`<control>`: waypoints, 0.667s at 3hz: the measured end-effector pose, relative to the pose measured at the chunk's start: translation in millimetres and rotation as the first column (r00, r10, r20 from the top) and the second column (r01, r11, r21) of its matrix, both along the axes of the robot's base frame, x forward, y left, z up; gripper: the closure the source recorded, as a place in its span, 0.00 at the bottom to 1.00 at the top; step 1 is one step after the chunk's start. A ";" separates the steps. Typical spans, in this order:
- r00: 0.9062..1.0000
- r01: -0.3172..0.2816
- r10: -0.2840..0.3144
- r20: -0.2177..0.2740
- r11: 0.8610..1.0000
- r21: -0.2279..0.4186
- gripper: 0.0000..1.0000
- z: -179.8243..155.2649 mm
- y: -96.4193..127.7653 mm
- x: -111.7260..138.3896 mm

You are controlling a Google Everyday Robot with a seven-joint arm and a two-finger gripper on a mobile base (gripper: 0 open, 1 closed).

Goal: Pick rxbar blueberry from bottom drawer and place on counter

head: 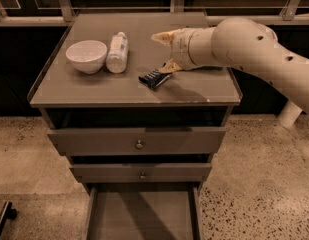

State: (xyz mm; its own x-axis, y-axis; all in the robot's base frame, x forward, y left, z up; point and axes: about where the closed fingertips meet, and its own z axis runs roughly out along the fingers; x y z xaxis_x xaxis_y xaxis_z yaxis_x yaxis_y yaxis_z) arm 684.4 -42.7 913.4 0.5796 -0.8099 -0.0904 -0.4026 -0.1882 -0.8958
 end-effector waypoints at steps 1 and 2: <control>1.000 0.000 0.000 0.000 1.000 0.000 0.00 0.0 0.0 0.0; 1.000 0.000 0.000 0.000 1.000 0.000 0.00 0.0 0.1 0.0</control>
Offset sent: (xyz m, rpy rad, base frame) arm 0.0000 0.0000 0.0000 0.0000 0.0000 0.0000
